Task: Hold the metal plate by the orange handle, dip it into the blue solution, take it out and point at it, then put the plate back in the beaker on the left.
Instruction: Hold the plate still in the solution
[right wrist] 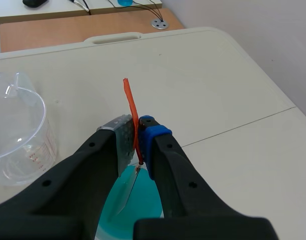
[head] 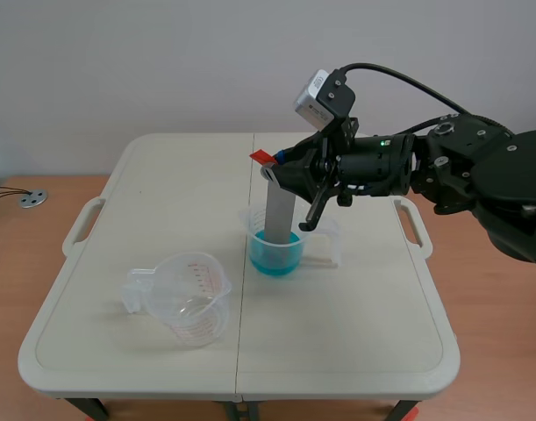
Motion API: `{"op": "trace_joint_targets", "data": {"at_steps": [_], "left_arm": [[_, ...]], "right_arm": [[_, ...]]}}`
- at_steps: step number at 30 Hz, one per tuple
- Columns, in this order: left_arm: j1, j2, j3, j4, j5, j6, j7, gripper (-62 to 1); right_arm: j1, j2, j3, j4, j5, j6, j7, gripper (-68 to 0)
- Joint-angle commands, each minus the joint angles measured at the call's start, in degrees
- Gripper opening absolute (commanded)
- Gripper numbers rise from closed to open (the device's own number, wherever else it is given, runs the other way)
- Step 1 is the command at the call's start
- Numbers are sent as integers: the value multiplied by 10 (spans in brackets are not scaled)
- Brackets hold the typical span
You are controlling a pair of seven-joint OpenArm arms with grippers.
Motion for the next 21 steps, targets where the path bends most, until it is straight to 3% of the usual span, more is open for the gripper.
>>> {"op": "trace_joint_targets", "data": {"at_steps": [1, 21], "left_arm": [[5, 3, 1, 5, -3, -2, -4, -547], [5, 3, 1, 5, -3, -2, -4, -547]], "right_arm": [[-1, -2, 1, 1, -3, 7, -6, -662], [1, 7, 3, 16, 0, 7, -6, -662]]}}
